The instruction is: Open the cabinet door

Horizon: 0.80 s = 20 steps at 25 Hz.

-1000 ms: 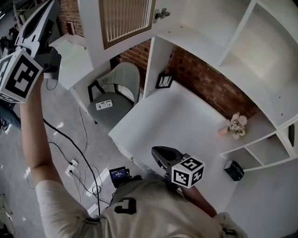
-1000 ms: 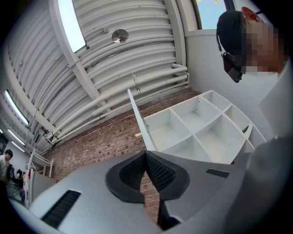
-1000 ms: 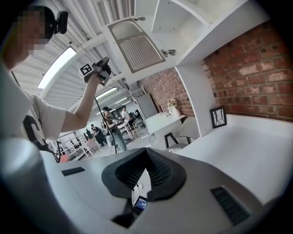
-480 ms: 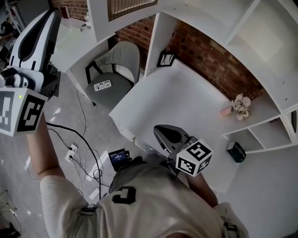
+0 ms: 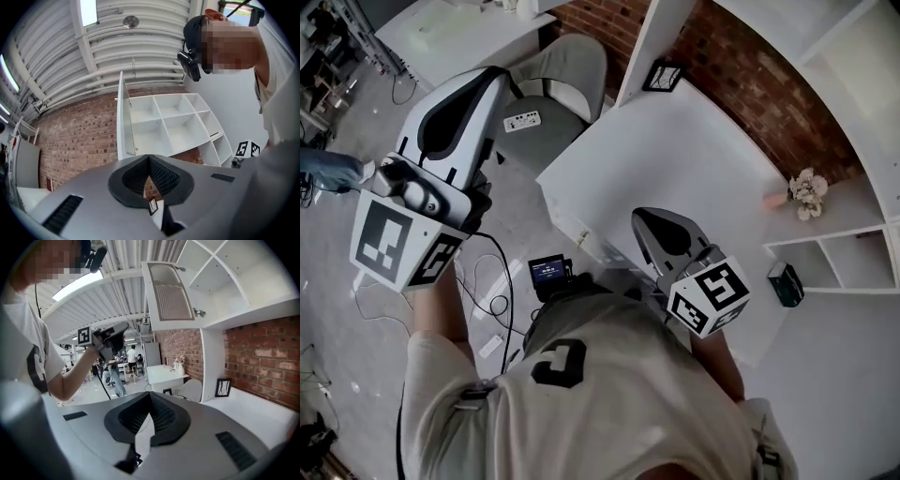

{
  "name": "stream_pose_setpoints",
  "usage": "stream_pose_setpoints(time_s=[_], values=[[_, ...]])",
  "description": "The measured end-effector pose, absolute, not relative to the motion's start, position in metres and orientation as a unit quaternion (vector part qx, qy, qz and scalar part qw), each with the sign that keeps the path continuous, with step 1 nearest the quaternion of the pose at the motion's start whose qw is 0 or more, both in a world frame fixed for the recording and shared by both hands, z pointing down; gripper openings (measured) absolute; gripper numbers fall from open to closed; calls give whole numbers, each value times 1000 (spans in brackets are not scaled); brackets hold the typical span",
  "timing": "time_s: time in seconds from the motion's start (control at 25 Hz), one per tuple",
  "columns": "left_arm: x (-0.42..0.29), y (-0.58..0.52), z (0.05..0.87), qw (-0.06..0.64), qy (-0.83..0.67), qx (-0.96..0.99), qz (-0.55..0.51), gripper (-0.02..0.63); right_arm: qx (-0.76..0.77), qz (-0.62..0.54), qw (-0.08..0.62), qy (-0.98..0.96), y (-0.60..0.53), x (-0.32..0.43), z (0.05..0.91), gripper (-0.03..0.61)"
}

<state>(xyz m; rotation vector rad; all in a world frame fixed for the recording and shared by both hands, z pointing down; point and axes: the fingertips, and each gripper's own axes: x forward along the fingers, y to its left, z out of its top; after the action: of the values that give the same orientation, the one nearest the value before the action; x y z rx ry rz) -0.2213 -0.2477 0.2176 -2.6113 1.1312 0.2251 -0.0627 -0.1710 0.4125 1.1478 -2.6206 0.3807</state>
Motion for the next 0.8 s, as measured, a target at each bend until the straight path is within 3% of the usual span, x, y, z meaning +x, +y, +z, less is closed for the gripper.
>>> stream_pose_setpoints(time_s=[0.32,0.56,0.8], values=[[-209,-227,277,55,396,-914,65,16,401,144,116,-897,-159,-56,414,21],[-195,-204,301,30,406,-913,38,17,394,141,115,-901,-136,-55,415,21],[-134,-182,306,27,361,-932,23,15,418,148,103,-890,-115,-15,411,21]])
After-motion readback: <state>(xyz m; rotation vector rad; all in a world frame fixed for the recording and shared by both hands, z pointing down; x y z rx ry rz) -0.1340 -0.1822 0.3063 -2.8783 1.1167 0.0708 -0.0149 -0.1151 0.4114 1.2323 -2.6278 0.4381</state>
